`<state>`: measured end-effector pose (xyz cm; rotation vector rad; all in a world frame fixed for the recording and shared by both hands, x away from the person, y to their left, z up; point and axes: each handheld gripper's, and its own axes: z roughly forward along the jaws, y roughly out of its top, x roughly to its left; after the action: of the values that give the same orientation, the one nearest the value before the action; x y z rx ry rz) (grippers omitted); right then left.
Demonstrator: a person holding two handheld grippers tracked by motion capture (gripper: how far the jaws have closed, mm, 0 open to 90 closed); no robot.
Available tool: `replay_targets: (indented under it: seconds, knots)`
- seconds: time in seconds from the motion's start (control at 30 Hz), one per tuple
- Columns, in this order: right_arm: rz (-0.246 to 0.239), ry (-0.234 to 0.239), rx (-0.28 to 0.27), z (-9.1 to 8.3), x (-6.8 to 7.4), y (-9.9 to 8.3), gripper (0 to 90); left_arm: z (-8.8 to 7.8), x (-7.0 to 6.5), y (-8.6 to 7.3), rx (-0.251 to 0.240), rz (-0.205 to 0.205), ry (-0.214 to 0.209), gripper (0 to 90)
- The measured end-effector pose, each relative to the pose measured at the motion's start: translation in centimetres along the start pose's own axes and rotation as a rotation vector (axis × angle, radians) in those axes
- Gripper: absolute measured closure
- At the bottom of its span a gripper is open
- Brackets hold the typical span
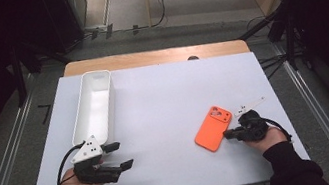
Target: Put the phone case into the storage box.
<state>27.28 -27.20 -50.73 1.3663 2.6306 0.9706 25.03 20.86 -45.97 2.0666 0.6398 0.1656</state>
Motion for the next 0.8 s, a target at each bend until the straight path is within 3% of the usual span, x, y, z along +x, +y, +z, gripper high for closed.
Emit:
replay_targets:
  seconds: [0.8]
  knots:
    - [-0.051,0.043,0.006,1.8,0.3,2.7,88.1,0.0,0.0,0.0,0.003,0.0,-0.005,24.5]
